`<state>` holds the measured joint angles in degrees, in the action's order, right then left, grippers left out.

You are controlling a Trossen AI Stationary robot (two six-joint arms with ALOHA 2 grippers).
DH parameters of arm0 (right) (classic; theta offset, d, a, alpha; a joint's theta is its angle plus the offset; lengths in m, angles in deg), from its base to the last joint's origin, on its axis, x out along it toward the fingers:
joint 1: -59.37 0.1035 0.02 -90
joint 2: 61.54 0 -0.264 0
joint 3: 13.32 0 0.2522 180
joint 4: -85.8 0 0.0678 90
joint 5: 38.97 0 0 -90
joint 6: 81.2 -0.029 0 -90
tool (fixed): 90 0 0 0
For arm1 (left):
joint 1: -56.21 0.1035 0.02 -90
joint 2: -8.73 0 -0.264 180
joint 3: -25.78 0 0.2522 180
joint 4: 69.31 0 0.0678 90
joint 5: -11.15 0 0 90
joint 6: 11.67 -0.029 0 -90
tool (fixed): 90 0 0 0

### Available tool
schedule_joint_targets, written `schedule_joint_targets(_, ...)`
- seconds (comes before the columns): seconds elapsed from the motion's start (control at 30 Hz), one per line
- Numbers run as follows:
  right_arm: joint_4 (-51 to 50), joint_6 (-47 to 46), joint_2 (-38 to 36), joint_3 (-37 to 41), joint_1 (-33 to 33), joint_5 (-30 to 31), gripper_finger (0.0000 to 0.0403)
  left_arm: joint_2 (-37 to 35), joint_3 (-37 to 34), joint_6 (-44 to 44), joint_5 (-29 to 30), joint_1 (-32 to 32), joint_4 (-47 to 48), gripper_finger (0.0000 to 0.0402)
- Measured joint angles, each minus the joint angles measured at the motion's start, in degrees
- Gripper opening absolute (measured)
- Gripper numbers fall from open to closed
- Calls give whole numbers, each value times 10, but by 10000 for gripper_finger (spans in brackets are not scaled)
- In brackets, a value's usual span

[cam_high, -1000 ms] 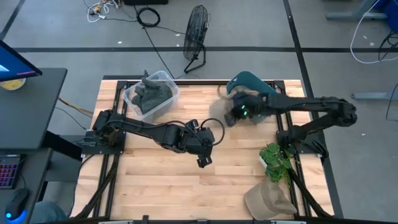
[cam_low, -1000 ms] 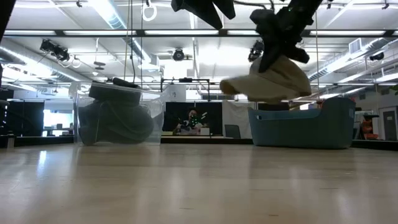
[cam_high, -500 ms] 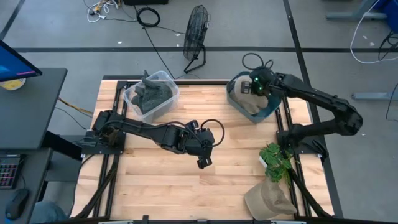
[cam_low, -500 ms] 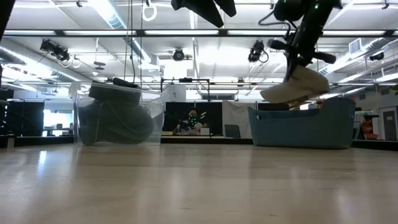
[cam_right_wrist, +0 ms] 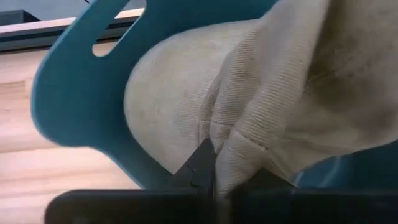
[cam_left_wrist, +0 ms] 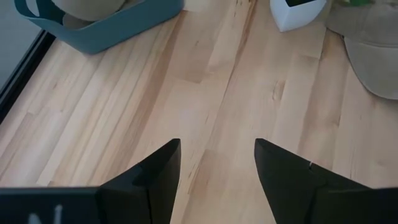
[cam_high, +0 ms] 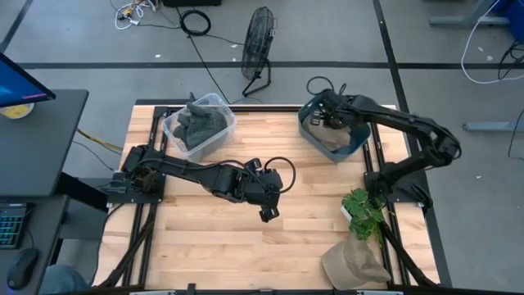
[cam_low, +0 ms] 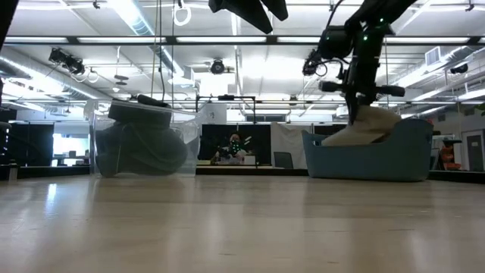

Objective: Pick & Place hat
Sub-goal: Put the left light brown cap into the blue bin, then put the light brown cap into the blue bin

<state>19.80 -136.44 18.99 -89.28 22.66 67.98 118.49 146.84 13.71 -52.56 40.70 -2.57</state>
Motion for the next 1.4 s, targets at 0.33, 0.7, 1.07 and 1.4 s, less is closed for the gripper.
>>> schedule_joint_targets(0.33, 32, 5, 16, 0, -20, 0, 80, 0, 0, 0, 0, 0, 0, 209)
schedule_joint_targets(0.7, 30, 91, -15, 0, -17, -34, 163, 0, 0, -5, 0, 0, 0, 209)
schedule_joint_targets(1.07, 32, 230, -163, 0, -1, -145, 176, 0, 0, -5, 0, 0, 0, 209)
schedule_joint_targets(1.4, 40, 337, -275, 0, 99, -368, 152, 0, 0, 10, -1, -9, 0, 209)
